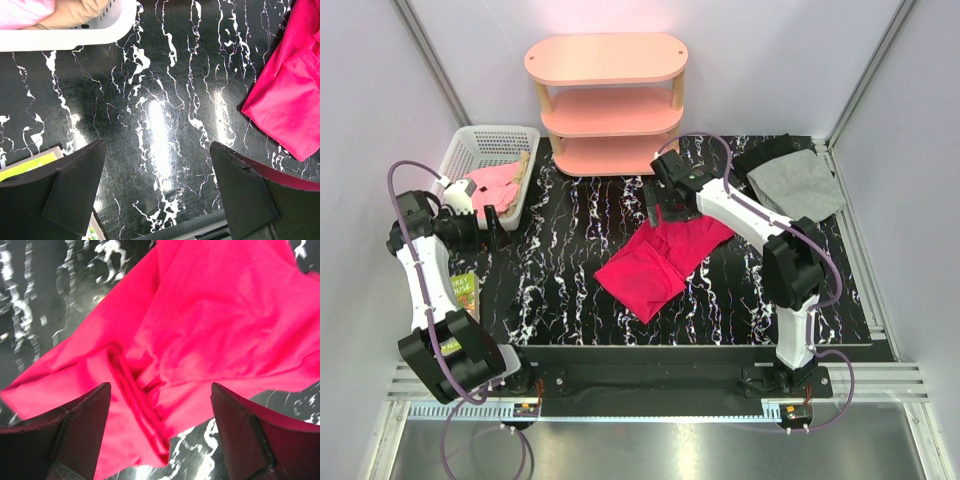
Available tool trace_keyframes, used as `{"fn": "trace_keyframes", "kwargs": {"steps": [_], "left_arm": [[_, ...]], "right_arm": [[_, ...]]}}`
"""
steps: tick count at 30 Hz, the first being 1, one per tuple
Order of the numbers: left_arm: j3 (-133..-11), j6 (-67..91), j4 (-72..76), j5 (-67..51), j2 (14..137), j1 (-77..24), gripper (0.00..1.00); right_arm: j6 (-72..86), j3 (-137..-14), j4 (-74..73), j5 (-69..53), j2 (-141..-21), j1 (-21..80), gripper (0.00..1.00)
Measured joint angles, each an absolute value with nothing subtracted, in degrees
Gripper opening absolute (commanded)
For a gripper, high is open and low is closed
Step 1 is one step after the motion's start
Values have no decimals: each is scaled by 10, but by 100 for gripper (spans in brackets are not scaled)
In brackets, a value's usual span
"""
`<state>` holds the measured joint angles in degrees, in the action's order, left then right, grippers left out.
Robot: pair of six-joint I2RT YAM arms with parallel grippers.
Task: Fold and stack the t-shirts
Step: Fold the tshirt
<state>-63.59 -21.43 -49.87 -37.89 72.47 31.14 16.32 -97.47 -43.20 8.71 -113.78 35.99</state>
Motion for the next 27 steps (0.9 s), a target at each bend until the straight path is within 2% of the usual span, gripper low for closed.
{"fn": "trace_keyframes", "kwargs": {"steps": [6, 9, 14, 22, 27], "left_arm": [[-636, -216, -499, -376, 724, 311, 90], [-636, -215, -499, -375, 724, 311, 90], [-636, -215, -499, -373, 724, 311, 90], [-636, -215, -499, -367, 724, 311, 90], [-636, -216, -500, -363, 724, 311, 90]], "right_arm": [[184, -919, -444, 50, -1061, 399, 83], [181, -898, -446, 49, -1037, 472, 84], [177, -873, -443, 34, -1038, 585, 78], [206, -832, -437, 34, -1068, 542, 75], [235, -778, -394, -31, -1092, 498, 74]]}}
